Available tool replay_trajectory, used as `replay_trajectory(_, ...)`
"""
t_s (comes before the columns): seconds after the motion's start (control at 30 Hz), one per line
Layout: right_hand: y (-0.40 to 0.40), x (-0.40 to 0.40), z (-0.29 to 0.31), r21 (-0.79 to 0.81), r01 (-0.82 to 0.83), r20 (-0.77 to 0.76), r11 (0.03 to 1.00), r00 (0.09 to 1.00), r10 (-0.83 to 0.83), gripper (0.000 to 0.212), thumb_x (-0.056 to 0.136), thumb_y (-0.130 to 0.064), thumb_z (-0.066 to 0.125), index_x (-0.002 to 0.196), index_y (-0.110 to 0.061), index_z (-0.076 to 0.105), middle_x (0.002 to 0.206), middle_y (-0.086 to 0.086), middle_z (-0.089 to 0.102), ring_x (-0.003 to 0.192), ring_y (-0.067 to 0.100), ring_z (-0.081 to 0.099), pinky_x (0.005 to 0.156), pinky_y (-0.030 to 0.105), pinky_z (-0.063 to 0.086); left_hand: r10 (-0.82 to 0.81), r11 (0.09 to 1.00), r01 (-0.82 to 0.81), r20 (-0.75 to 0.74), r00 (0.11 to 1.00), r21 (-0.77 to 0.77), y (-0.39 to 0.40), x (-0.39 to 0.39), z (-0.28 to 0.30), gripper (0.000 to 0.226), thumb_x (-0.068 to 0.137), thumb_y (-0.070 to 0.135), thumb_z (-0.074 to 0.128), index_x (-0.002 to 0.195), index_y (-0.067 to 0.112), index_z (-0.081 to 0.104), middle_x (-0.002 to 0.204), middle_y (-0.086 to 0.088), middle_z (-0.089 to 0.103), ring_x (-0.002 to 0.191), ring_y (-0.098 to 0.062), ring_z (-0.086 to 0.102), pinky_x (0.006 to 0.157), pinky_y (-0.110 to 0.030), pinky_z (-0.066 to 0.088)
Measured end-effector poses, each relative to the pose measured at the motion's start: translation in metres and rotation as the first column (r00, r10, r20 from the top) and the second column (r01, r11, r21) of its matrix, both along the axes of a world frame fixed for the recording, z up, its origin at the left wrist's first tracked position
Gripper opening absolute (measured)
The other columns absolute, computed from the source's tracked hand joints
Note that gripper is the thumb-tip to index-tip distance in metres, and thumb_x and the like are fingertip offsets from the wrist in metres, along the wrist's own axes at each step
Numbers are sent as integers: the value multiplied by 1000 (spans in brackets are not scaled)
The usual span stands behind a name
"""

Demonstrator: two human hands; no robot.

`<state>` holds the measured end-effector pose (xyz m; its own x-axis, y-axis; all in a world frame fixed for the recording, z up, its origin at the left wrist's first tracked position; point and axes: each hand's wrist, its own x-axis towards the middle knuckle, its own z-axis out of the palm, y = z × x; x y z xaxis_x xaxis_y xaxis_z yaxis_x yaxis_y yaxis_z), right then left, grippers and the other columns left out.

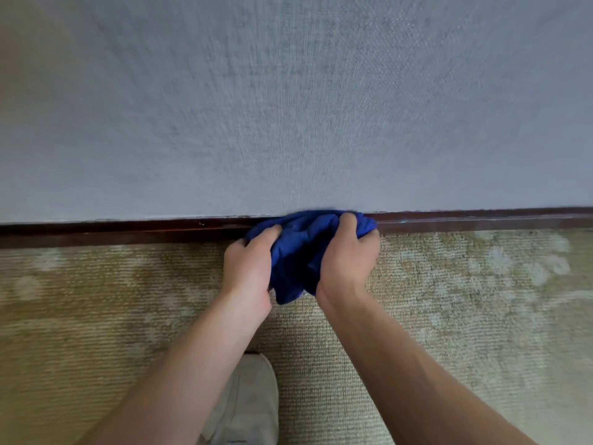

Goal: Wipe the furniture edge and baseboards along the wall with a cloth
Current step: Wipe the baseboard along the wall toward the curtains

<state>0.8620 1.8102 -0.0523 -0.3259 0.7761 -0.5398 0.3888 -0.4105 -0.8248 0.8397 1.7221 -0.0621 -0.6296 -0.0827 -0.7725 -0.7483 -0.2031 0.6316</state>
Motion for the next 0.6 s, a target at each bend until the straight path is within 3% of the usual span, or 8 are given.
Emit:
replay_trajectory(0.1, -3, 11, -5, 92, -150, 28, 984, 989, 148, 12, 93, -21, 47, 86, -12, 47, 79, -1, 56, 75, 19, 54, 85, 47, 50, 23, 1000, -23, 3, 1000, -12, -6, 3, -2, 25, 83, 20, 71, 107, 11, 70, 89, -9, 75, 78, -24, 73, 62, -28, 54)
replay_trajectory(0.2, -11, 4, -3, 171, -267, 185, 948, 954, 235, 16, 91, -21, 48, 95, -6, 49, 83, 4, 57, 82, 29, 55, 91, 46, 46, 89, 996, -89, 4, 996, 4, -7, 9, 1, 18, 86, 19, 68, 104, 15, 69, 92, -11, 74, 76, -27, 72, 49, -25, 52)
replay_trajectory(0.27, -24, -7, 5, 102, -324, 249, 940, 924, 291, 20, 90, -24, 51, 100, -6, 52, 91, 9, 60, 89, 32, 57, 92, 39, 45, 177, 984, -177, -4, 984, -17, -11, 11, 3, 15, 89, 18, 63, 103, 20, 68, 93, -8, 72, 78, -26, 70, 48, -25, 51)
replay_trajectory(0.33, -31, -11, 6, 11, -353, 213, 936, 915, 343, 20, 88, -25, 54, 98, -8, 54, 92, 9, 61, 90, 31, 59, 95, 44, 47, 224, 974, -225, -25, 974, -24, -16, 11, 3, 16, 90, 17, 61, 104, 19, 68, 95, -8, 71, 81, -26, 69, 54, -27, 51)
replay_trajectory(0.4, -24, -8, 5, 11, -334, 198, 943, 925, 325, 18, 85, -25, 54, 92, -9, 56, 88, 7, 62, 84, 27, 58, 94, 50, 49, 199, 979, -199, -29, 980, -35, -19, 10, 1, 12, 89, 17, 63, 99, 18, 69, 93, -10, 72, 83, -29, 70, 65, -34, 56)
replay_trajectory(0.47, -13, -3, 4, 113, -281, 235, 953, 940, 249, 19, 86, -26, 51, 93, -9, 57, 91, 8, 66, 87, 30, 61, 91, 50, 49, 124, 992, -124, -26, 992, 6, -17, 9, 1, 9, 88, 19, 64, 95, 18, 71, 89, -9, 75, 86, -29, 72, 75, -37, 57)
replay_trajectory(0.6, -23, -7, 10, 205, -243, 283, 948, 942, 180, 19, 94, -25, 44, 100, -7, 50, 97, 13, 64, 95, 36, 59, 82, 35, 39, 33, 999, -32, -32, 999, 44, -23, 7, -2, 11, 90, 20, 63, 94, 22, 72, 90, -8, 76, 85, -26, 72, 79, -38, 56)
